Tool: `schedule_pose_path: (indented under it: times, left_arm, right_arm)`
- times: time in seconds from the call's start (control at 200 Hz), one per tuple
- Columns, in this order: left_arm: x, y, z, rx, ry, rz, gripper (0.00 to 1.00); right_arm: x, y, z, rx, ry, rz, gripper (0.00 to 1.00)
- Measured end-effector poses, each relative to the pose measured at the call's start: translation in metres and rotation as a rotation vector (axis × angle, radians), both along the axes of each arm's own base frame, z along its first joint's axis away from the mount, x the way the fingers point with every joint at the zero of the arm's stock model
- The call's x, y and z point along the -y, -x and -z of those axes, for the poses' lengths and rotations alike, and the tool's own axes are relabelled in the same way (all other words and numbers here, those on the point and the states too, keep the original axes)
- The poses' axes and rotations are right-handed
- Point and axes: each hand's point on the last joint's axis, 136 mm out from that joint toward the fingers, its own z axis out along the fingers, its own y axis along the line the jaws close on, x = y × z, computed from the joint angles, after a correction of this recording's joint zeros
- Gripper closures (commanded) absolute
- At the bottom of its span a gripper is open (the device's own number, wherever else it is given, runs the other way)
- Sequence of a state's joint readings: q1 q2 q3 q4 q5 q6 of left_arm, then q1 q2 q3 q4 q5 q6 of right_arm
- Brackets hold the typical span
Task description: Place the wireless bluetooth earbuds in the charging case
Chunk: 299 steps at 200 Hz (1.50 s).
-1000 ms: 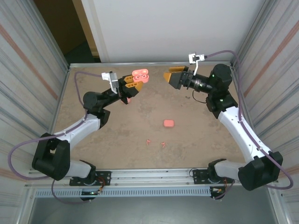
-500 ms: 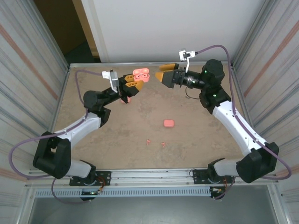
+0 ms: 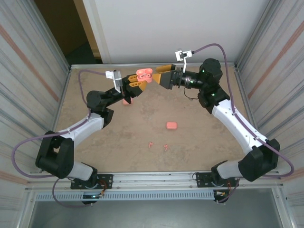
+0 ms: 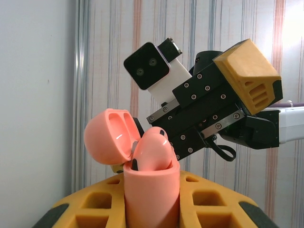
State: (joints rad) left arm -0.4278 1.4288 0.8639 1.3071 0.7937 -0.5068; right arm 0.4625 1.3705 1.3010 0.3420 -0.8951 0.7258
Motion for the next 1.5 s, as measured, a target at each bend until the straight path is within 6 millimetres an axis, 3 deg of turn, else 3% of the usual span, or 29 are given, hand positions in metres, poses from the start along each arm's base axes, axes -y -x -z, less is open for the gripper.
schedule_pose_path:
  times: [0.451,1.498]
  left_arm:
    - [0.003,-0.007,0.003,-0.029,0.000,0.009,1.00]
    - [0.005,-0.007,0.005,-0.035,-0.001,0.013,1.00]
  right_arm:
    - [-0.015,0.006,-0.003,0.017,-0.005,-0.054,0.00]
    - [-0.019,0.008,-0.007,0.038,-0.014,-0.070,0.00]
